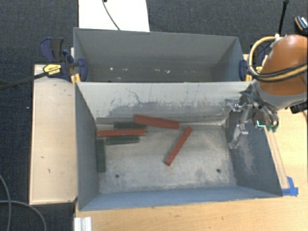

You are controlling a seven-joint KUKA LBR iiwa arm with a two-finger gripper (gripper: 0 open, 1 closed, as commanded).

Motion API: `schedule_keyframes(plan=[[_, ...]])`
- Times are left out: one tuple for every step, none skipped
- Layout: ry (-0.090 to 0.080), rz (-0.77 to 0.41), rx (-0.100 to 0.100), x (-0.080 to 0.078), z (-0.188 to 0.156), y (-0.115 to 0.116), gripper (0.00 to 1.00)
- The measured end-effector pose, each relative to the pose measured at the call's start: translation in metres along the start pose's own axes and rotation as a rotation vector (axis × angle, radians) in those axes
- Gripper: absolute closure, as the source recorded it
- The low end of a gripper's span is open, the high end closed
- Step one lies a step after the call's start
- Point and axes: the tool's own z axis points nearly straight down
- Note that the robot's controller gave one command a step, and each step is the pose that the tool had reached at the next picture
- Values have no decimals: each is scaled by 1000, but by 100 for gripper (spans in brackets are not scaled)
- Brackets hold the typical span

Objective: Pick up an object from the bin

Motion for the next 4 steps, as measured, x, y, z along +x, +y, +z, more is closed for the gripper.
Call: schedule_keyframes(plan=[[0,-110,-2,-11,99,61,0],[-3,108,-2,-5,119,115,0],[-4,-319,-1,29,119,180,0],[-10,-131,4,-4,118,80,0]])
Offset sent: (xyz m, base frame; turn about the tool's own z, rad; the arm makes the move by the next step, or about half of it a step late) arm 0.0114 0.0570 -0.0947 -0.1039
